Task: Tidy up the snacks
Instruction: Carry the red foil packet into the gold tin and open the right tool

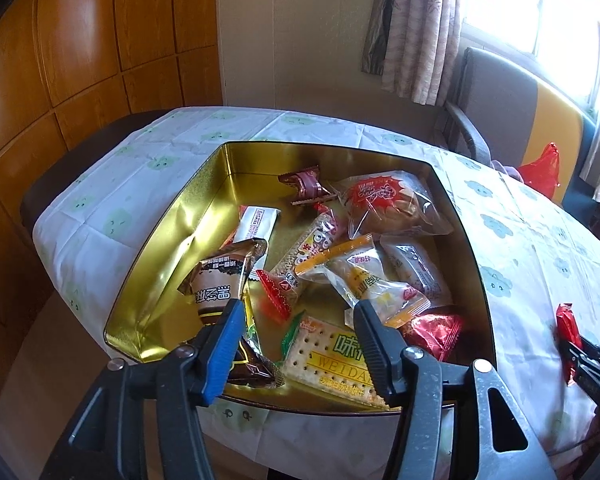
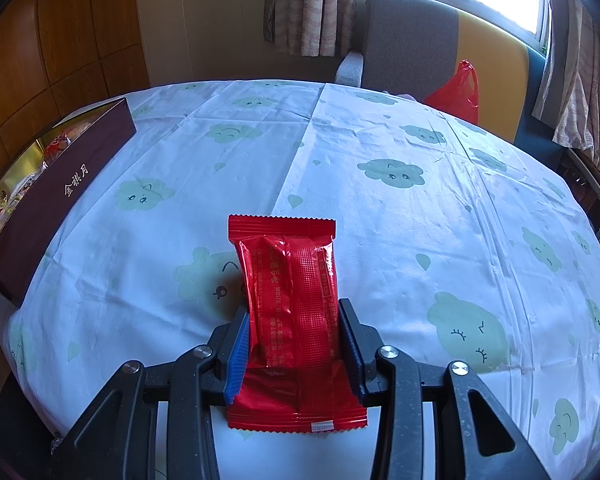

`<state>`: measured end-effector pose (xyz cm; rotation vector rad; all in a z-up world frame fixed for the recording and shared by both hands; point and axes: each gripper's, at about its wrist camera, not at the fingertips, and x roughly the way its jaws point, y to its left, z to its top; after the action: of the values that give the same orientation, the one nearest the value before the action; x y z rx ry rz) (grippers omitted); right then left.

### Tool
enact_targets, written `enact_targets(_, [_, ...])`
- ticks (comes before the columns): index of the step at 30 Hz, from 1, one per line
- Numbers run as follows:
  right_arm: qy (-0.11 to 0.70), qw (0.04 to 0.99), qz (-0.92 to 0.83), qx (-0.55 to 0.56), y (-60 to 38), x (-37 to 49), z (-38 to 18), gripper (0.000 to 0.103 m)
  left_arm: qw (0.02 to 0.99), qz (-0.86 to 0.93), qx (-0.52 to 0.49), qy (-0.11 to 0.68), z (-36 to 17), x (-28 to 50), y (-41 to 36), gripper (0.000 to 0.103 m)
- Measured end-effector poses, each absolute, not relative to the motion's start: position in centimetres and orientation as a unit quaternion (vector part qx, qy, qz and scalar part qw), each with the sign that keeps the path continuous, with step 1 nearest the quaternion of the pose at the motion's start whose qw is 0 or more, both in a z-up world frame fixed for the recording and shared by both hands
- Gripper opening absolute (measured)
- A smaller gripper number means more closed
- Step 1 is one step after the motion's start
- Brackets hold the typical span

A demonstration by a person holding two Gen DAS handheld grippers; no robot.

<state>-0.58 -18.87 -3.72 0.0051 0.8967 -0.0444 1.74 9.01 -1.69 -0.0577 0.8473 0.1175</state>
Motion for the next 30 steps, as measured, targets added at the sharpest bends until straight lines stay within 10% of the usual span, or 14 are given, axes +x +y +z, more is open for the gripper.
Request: enact_targets(30, [0.437,0.89,0.13,0.008,-8.8,1.6,3.6,0.04,0.916,0.088,-0.02,0.391,-1.9,1.8,10.1,0.07])
